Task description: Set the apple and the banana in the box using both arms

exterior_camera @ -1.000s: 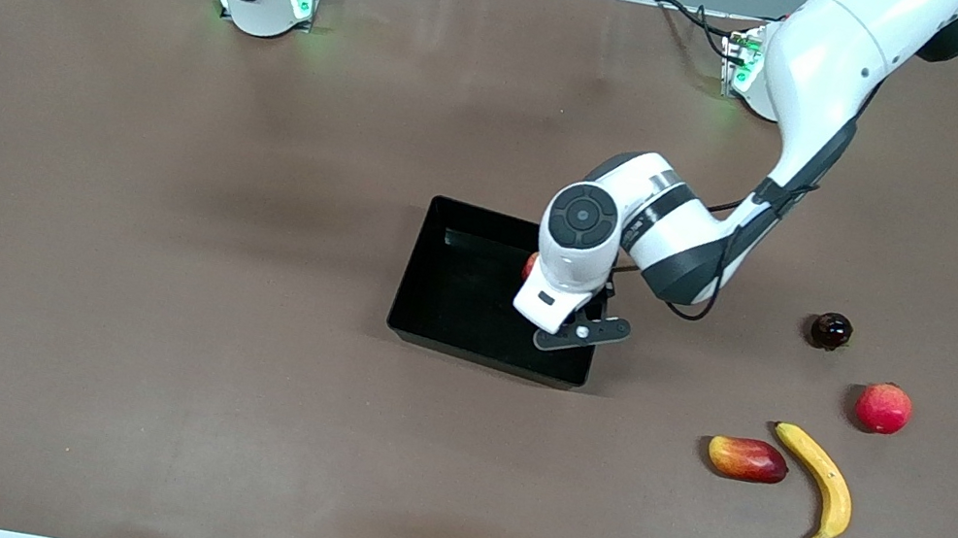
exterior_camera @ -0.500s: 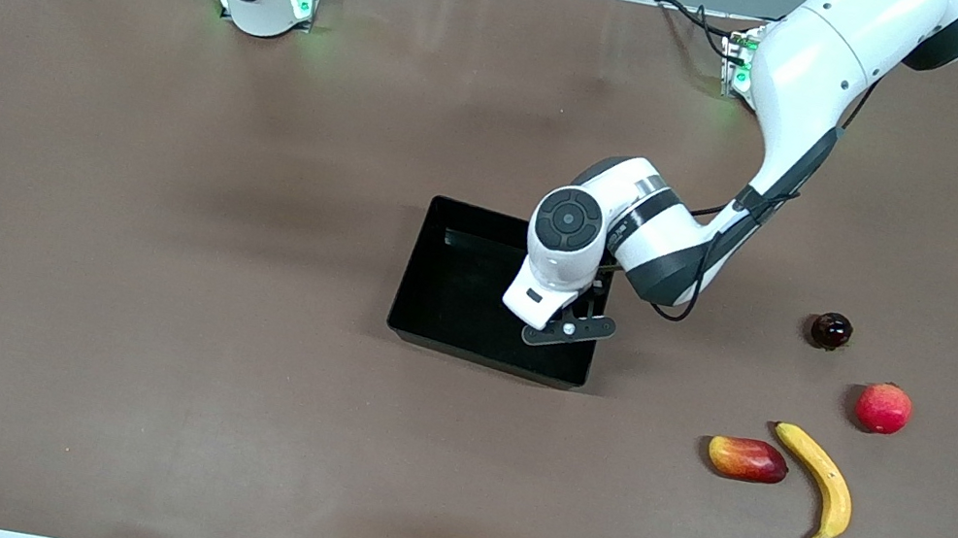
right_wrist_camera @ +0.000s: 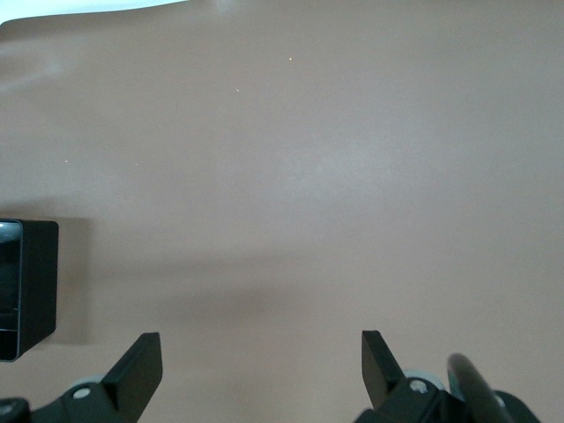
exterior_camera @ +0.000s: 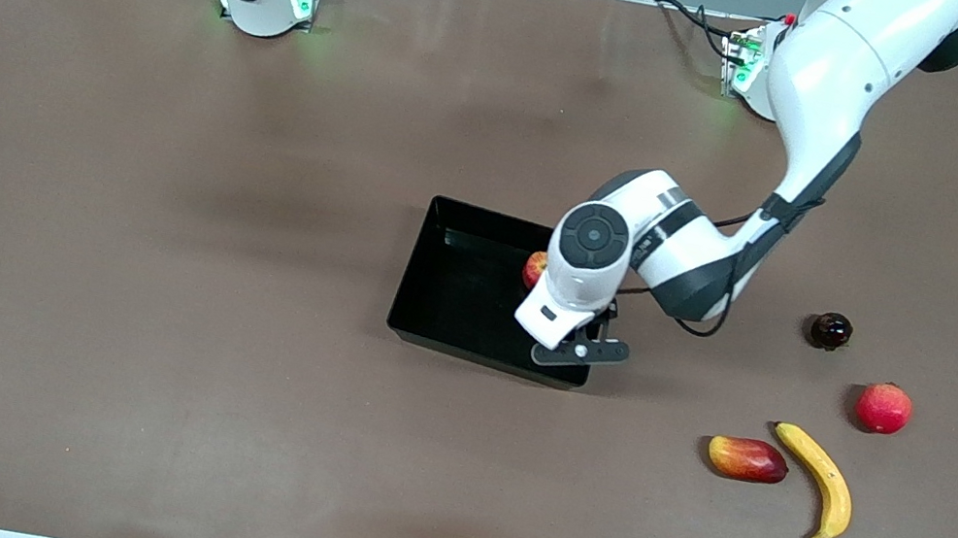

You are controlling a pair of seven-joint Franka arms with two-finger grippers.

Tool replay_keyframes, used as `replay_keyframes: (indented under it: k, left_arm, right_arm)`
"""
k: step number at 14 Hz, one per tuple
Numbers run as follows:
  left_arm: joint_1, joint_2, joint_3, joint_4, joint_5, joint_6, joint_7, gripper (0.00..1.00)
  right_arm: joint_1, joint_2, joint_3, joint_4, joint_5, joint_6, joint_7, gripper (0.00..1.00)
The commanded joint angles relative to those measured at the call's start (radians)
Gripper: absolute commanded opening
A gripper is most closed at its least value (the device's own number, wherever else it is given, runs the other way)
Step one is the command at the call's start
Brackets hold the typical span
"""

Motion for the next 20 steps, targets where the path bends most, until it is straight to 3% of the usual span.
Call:
replay_keyframes:
  k: [1, 4, 9, 12, 15, 16, 18, 20]
  left_arm:
    - [0.026, -0.058, 0.003, 0.011, -0.001, -0.02, 0.032, 0.0]
    - [0.16, -0.105, -0.001, 0.008, -0.01, -0.051, 0.09, 0.0]
    - [0.375, -0.067, 0.003, 0.006, 0.003, -0.039, 0.153, 0.02]
    - [0.467, -0.025, 0.006, 0.006, 0.046, 0.007, 0.175, 0.24]
    - [0.549, 0.027, 0.006, 0.006, 0.121, 0.079, 0.183, 0.62]
    - [0.566, 0.039, 0.006, 0.006, 0.123, 0.111, 0.183, 0.7]
    - [0.59, 0.084, 0.027, 0.008, 0.12, 0.18, 0.183, 0.82]
    - [0.586, 0.118, 0.086, 0.006, 0.12, 0.272, 0.181, 0.85]
  right_arm:
    - [-0.014, 0.015, 0.007, 0.028, 0.005, -0.016, -0.011, 1.0]
    - [-0.014, 0.015, 0.007, 0.028, 0.005, -0.016, -0.009, 1.0]
    - [-0.014, 0.015, 0.007, 0.028, 0.005, -0.016, -0.009, 1.0]
    - [-0.014, 0.015, 0.007, 0.028, 0.005, -0.016, -0.011, 1.0]
    - [-0.014, 0.015, 0.007, 0.028, 0.005, -0.016, -0.009, 1.0]
    - [-0.014, 0.016, 0.007, 0.028, 0.005, -0.016, -0.009, 1.0]
    - [-0.014, 0.016, 0.007, 0.028, 0.005, -0.018, -0.009, 1.0]
    - [-0.014, 0.016, 0.007, 0.028, 0.005, -0.018, -0.009, 1.0]
